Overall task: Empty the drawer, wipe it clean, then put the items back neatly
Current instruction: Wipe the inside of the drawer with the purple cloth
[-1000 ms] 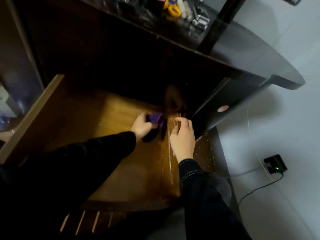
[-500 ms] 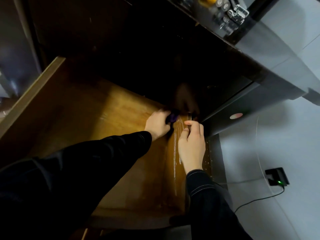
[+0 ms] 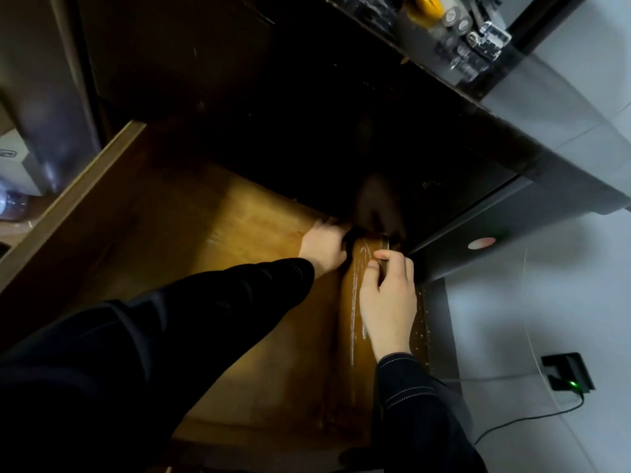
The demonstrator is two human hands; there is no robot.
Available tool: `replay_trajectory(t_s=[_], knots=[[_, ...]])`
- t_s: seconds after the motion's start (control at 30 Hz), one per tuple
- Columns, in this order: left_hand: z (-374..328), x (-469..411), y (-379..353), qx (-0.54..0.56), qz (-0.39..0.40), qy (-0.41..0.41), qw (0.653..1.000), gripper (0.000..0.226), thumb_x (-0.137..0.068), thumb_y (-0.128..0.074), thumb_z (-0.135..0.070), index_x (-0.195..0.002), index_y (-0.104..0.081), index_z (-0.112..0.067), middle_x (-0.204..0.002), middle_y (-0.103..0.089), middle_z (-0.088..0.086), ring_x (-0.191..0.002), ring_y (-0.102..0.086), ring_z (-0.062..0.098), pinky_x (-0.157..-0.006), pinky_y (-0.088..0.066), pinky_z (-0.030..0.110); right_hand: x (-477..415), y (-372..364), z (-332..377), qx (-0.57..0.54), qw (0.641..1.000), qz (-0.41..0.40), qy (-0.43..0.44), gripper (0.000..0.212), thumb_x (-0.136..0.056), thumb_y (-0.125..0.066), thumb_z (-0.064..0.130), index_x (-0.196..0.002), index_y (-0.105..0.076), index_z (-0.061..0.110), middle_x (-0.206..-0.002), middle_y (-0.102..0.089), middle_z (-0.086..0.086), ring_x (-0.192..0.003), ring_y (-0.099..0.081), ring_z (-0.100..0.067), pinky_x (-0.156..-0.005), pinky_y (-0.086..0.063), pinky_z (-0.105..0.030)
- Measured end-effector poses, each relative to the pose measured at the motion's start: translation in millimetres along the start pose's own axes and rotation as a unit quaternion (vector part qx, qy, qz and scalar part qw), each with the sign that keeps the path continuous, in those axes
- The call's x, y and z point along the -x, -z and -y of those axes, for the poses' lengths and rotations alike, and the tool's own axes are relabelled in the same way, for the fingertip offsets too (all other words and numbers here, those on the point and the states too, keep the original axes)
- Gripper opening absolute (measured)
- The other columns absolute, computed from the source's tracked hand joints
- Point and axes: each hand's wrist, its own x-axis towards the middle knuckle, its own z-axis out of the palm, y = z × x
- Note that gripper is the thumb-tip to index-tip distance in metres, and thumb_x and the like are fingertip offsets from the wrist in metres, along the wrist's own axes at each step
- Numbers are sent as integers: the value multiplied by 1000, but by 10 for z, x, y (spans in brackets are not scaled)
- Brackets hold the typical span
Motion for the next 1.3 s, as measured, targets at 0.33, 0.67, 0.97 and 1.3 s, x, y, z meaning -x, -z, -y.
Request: replay_trajectory(t_s=[0.33,0.67,0.97,1.3], knots=[[58,108,191,-21,11,36,999,41,-86,-58,-20,-127,-63,-15,-123,-62,15,-112,-55,36,-90,-50,36,15,26,59,4,1000,5,-3,21,-103,-48,30,-122,-55,22,-123,-50,4,-106,-57,-17,-83,-54,-37],[29,-14,222,-120,59,-38,990,52,-84,-59,-12,-134,-58,-22,-133,-60,11,-122,-52,38,-102,-46,41,5,-23,-10,-19,1000,-6,3,22,-105,-42,32,-119,-57,25,-113,-42,15,-104,-54,-12,-78,-44,-27],[-211,35,144,209,30,71,975,18,-94,-54,-4,-104,-70,-4,-107,-71,21,-93,-68,35,-84,-56,38,10,-13,-10,-25,1000,-18,1,25,-106,-39,34,-118,-58,25,-113,-43,14,-102,-54,-12,-76,-45,-28],[-208,78,237,255,42,48,965,20,-95,-52,-1,-99,-71,-8,-104,-71,14,-103,-65,30,-95,-52,42,15,-29,-33,-25,1000,-18,-2,25,-107,-36,35,-116,-57,26,-111,-46,12,-98,-53,-11,-68,-37,-16]])
